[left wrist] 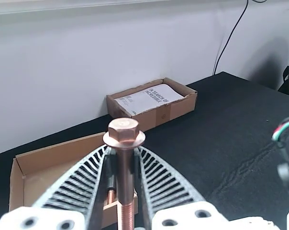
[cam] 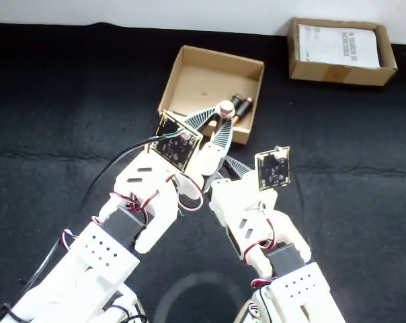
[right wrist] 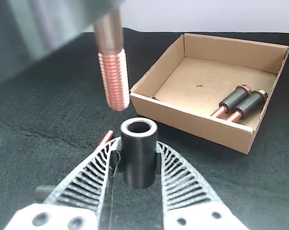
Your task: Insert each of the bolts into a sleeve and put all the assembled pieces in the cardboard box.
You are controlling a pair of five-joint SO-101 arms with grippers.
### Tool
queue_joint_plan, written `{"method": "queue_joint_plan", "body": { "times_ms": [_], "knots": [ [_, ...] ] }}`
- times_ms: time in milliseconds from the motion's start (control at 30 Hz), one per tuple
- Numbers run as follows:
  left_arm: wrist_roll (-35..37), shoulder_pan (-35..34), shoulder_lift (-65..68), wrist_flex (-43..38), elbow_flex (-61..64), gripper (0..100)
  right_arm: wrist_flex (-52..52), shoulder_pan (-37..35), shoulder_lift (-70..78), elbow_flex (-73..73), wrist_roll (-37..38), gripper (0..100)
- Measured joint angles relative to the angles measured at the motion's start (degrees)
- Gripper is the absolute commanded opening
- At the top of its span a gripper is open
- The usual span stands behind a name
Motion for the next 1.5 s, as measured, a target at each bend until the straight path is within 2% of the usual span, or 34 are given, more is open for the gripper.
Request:
{"method": "queue_joint_plan", "body": {
  "times_ms": [133, 333, 1033, 1167, 1233, 1400, 1500],
  "knots": [
    [0.53, 0.18, 0.00, 0.00, 0.00, 1, 0.00, 0.00, 0.00, 0.00, 0.00, 0.8],
    [6.15, 0.35, 0.00, 0.00, 0.00, 1, -1.76, 0.00, 0.00, 0.00, 0.00, 0.8],
    [6.51, -1.41, 8.18, -0.35, -0.09, 1, -1.76, -0.18, 0.09, 0.00, -0.18, 0.8],
    [6.51, -1.41, 8.18, 4.31, -0.44, 2, -1.76, -0.18, 0.09, 0.09, -0.18, 0.8],
    [6.51, -1.58, 8.18, 8.70, -1.58, 8, -1.76, -0.18, 0.09, 0.09, -0.18, 0.8],
    [6.51, -2.11, 8.09, 23.03, -6.15, 33, -1.76, -0.18, 0.18, 0.18, -0.09, 0.8],
    [6.51, -2.99, 8.09, 30.95, -8.53, 40, -1.67, -0.18, 0.18, 0.18, -0.18, 0.8]
  ]
}}
